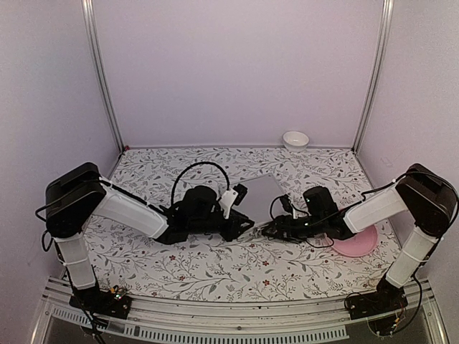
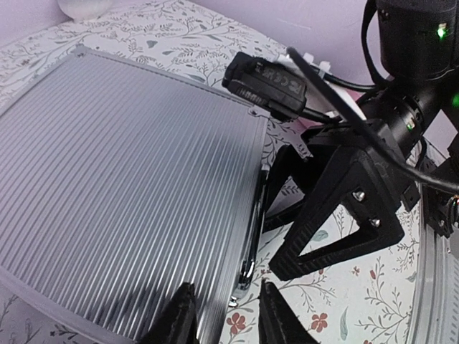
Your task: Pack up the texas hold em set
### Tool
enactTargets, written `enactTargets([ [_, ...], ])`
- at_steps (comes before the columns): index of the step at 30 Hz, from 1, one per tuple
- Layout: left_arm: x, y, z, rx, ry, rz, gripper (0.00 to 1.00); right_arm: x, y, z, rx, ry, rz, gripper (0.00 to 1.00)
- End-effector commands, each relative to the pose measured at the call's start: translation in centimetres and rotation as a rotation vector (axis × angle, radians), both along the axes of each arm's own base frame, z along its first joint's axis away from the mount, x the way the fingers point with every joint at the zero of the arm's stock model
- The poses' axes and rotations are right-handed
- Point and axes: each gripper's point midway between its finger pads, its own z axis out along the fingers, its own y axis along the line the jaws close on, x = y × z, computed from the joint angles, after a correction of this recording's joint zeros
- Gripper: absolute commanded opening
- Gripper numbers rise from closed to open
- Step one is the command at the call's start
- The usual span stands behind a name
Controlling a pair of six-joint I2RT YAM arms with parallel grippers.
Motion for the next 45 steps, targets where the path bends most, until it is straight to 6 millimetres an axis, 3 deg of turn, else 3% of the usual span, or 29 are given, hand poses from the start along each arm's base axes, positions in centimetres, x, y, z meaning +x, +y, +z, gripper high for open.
enactTargets([
  [1, 0.1, 0.9, -1.8, 0.023, 0.051, 0.026, 0.30, 0.6, 0.1, -1.1, -0.042, -0.016, -0.008, 0.76],
  [11, -0.3, 2.0, -2.9, 0.041, 0.081, 0.053, 0.27, 0.0, 1.1, 0.2, 0.029, -0.005, 0.017, 0.76],
  [26, -0.3, 2.2, -2.5, 0.034, 0.076, 0.060, 0.27, 0.0, 1.4, 2.9, 0.124, 0.006, -0.023, 0.76],
  [37, -0.3, 1.9, -2.4, 0.028, 0.076, 0.053, 0.27, 0.1, 1.3, 2.9, 0.134, 0.018, -0.047, 0.76],
  [45, -0.3, 2.0, -2.4, 0.026, 0.078, 0.055, 0.27, 0.4, 1.6, 4.1, 0.169, 0.006, -0.053, 0.76],
])
